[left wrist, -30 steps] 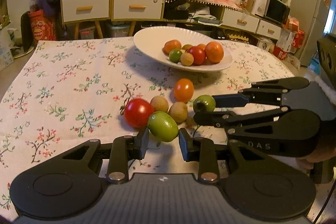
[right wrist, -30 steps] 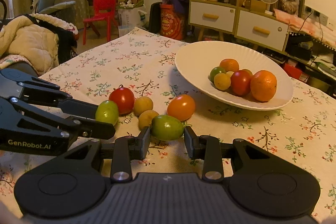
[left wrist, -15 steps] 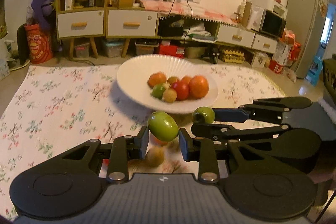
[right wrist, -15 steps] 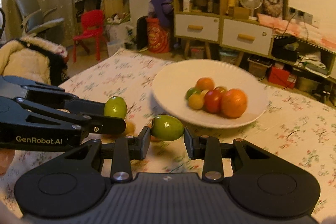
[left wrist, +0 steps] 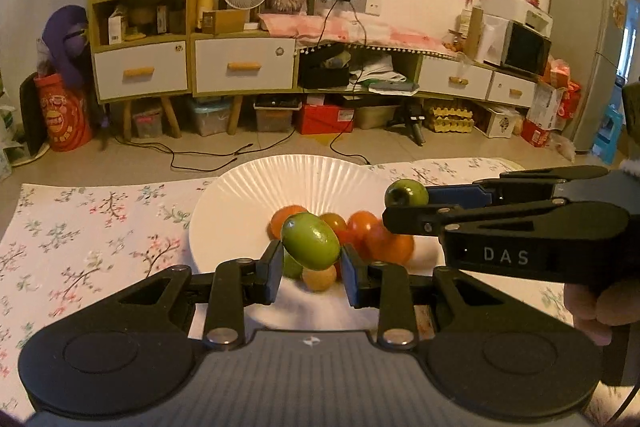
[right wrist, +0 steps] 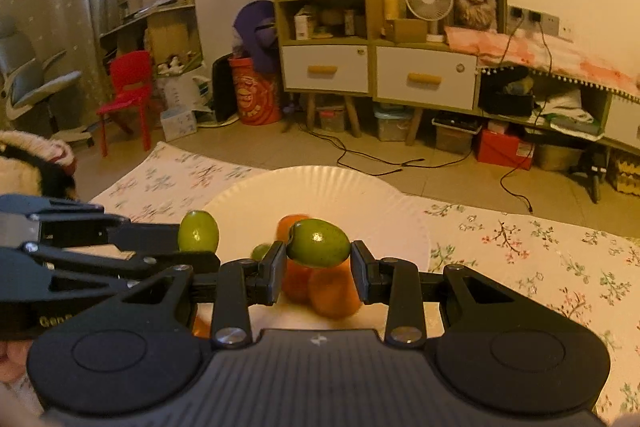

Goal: Organize fruits
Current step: 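Carry both green tomatoes in both grippers over the white plate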

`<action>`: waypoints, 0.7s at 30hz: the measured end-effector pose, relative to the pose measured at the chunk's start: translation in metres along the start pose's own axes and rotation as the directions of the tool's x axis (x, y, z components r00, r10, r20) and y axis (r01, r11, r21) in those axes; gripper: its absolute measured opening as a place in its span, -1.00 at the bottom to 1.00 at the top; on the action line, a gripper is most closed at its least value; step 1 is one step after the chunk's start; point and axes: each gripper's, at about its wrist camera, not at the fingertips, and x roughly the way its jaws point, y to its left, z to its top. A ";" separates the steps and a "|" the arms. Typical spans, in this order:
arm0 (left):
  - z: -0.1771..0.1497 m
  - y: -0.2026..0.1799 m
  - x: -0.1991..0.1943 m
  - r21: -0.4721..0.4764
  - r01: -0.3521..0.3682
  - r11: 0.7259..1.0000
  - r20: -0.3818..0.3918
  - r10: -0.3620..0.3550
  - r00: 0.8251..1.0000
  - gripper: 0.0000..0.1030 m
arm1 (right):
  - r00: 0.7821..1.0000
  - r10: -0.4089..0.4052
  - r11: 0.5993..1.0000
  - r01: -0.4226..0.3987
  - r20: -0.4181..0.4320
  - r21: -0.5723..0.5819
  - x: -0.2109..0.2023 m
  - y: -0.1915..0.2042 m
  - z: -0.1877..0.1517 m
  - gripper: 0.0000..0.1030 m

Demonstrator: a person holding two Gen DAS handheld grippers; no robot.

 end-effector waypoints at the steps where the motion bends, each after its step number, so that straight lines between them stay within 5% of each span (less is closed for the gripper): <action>1: 0.001 0.002 0.004 -0.013 -0.003 1.000 -0.003 0.003 1.000 -0.54 | 1.000 0.000 1.000 0.000 -0.003 0.008 0.004 -0.003 0.001 -0.39; 21: 0.008 0.031 0.040 -0.112 -0.058 0.992 -0.104 0.046 0.994 -0.56 | 0.991 -0.031 0.999 0.033 -0.133 0.018 0.059 -0.016 0.010 -0.39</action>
